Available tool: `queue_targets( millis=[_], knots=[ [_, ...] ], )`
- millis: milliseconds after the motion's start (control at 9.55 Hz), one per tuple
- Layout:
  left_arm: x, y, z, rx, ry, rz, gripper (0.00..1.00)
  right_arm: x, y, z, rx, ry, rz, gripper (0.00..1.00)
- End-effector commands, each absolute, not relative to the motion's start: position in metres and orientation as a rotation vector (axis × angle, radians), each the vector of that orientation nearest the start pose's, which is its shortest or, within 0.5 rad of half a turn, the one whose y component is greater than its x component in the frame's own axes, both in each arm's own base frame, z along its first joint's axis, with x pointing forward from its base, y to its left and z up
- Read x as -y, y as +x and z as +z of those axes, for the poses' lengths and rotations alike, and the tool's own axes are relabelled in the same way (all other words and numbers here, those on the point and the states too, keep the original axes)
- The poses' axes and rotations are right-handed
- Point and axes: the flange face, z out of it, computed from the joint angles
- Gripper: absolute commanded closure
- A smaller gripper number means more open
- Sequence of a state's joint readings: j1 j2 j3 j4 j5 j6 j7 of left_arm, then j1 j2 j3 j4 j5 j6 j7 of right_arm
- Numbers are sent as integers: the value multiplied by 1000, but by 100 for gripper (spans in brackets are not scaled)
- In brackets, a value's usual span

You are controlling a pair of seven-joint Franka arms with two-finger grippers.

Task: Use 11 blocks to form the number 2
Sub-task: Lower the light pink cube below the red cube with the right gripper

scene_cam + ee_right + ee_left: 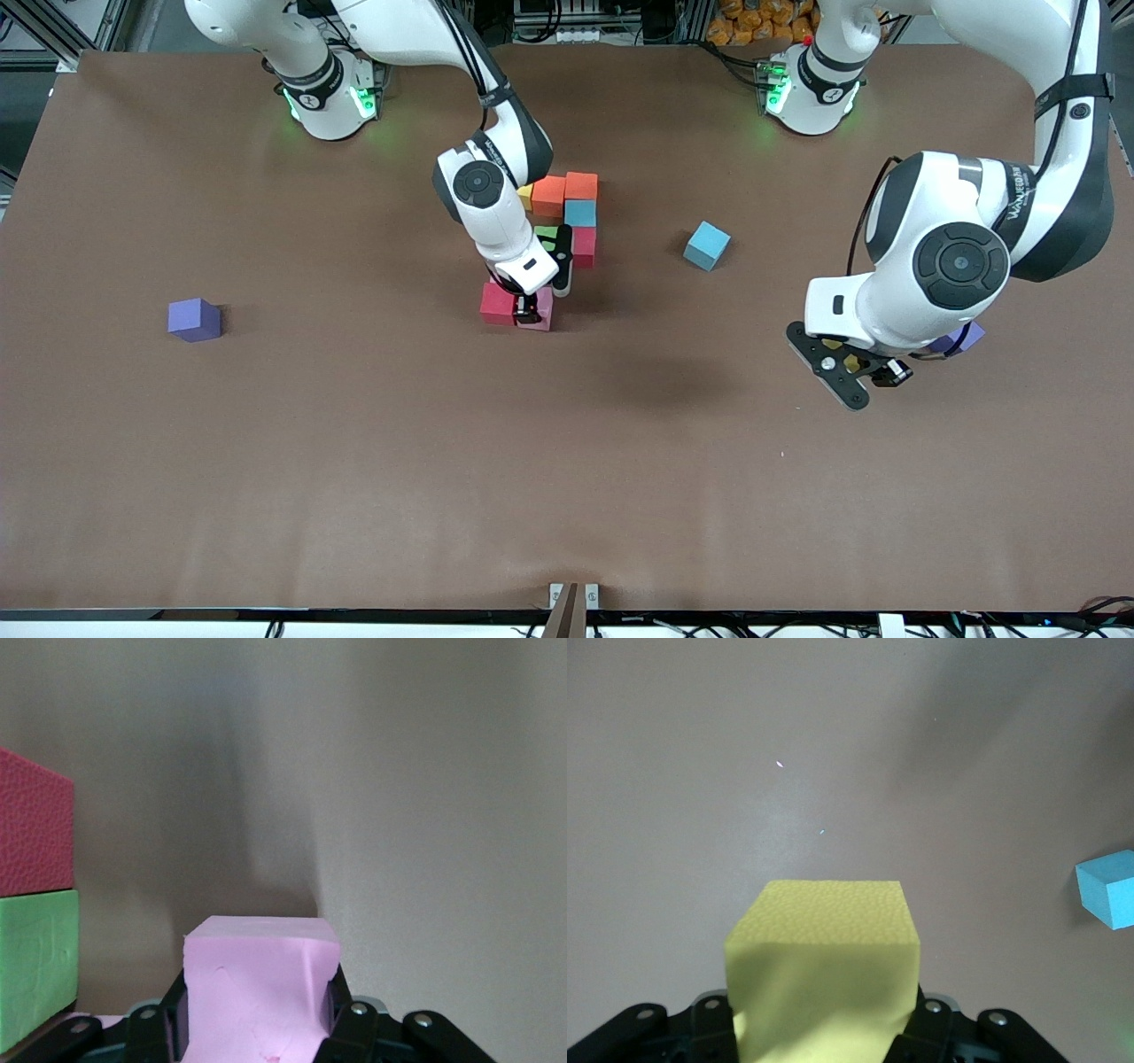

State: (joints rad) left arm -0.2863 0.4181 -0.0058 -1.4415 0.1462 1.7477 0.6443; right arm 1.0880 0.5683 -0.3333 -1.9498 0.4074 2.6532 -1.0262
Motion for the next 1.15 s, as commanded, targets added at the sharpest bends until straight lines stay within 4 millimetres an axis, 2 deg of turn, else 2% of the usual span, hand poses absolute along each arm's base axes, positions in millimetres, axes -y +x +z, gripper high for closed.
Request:
queue_targets(
  millis=[0,314,419,524,733,1048],
  knots=[
    [176,644,450,-1414,-2640,214,100,-430,458,218,2107,-2271,-324,95],
    [174,645,449,-1410,-2642,214,100,-428,457,216,2103,-2278,-334,93],
    [174,645,449,-1410,-2642,214,100,-427,457,215,2087,-2285,-331,83],
    [173,645,449,-1406,-2644,215,100,-427,457,213,2059,-2296,-330,61],
    [172,646,451,-1404,-2647,210,100,-426,457,213,2037,-2304,-332,0],
    [169,646,450,-1396,-2651,212,100,-428,457,215,2034,-2303,-336,0]
  ],
)
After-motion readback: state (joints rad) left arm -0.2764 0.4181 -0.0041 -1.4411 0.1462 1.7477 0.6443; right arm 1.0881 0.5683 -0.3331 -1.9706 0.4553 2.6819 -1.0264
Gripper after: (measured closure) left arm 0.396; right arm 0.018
